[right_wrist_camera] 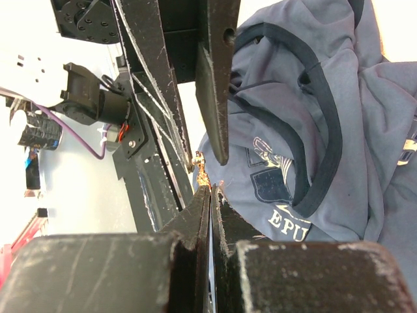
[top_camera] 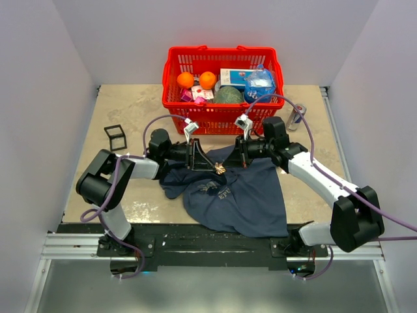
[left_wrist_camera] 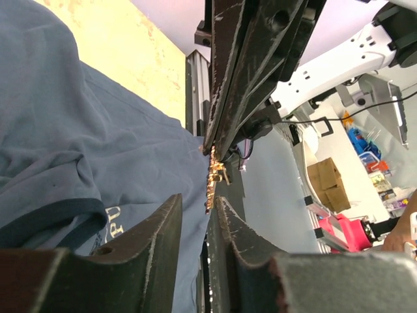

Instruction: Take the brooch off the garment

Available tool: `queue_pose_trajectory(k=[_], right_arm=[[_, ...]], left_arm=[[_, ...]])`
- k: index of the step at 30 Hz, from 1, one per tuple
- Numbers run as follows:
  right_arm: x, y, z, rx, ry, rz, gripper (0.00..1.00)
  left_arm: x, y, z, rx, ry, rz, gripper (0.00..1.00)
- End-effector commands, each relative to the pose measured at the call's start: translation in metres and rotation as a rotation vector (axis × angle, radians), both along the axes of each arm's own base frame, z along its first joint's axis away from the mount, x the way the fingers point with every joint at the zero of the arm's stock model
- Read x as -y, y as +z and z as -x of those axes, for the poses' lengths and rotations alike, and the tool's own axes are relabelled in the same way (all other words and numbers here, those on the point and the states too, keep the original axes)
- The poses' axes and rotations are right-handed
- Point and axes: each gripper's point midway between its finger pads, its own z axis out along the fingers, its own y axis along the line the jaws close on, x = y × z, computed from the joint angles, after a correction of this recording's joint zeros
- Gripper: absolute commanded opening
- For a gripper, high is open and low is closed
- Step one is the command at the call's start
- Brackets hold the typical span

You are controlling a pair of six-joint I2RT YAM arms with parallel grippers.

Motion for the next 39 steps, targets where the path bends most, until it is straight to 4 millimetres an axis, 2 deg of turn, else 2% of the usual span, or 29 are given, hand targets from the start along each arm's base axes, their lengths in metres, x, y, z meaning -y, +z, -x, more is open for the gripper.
queue_pose_trajectory(k=[1, 4, 5, 7, 10, 19, 22, 24, 28, 32, 33, 35, 36, 39], right_arm=[[0.001, 0.012, -0.005, 0.046, -0.012, -0.011, 0.00], [0.000, 0.011, -0.006, 0.041, -0.012, -0.011, 0.00], [0.000, 0.011, -0.007, 0.042, -0.015, -0.011, 0.00], [0.000, 0.011, -0.007, 0.044, -0.017, -0.011, 0.00], [-0.001, 0.010, -0.008, 0.047, -0.017, -0.012, 0.00], [-0.003, 0.014, -0.017, 0.076, -0.024, -0.020, 0.00], [0.000, 0.023, -0.017, 0.101, -0.025, -0.005, 0.18], [0.005, 0.032, -0.019, 0.140, -0.028, 0.016, 0.42], [0.009, 0.045, -0.015, 0.193, 0.021, 0.019, 0.62], [0.009, 0.049, -0.006, 0.241, 0.082, 0.004, 0.71], [0.009, 0.048, -0.003, 0.266, 0.112, 0.004, 0.75], [0.008, 0.048, -0.003, 0.286, 0.130, -0.001, 0.74], [0.007, 0.049, 0.000, 0.287, 0.148, -0.010, 0.73], [0.006, 0.047, 0.003, 0.291, 0.174, -0.014, 0.72]], left_arm=[[0.002, 0.019, -0.009, 0.084, 0.003, 0.047, 0.28], [0.002, 0.019, -0.008, 0.086, -0.001, 0.050, 0.23], [0.002, 0.019, -0.009, 0.083, 0.002, 0.051, 0.18], [0.003, 0.020, -0.009, 0.089, 0.001, 0.055, 0.16], [0.003, 0.024, -0.010, 0.094, 0.004, 0.066, 0.01], [0.002, 0.035, -0.003, 0.136, -0.030, 0.068, 0.00], [-0.001, 0.034, 0.004, 0.162, -0.053, 0.059, 0.00], [-0.005, 0.034, 0.011, 0.175, -0.080, 0.050, 0.00], [-0.008, 0.035, 0.014, 0.232, -0.102, 0.041, 0.00], [-0.007, 0.041, 0.011, 0.308, -0.137, 0.039, 0.00], [-0.008, 0.036, 0.012, 0.264, -0.143, 0.013, 0.00], [-0.006, 0.037, 0.005, 0.335, -0.145, 0.010, 0.00], [-0.007, 0.032, 0.006, 0.293, -0.147, -0.015, 0.00], [-0.006, 0.029, 0.002, 0.315, -0.133, -0.028, 0.00]])
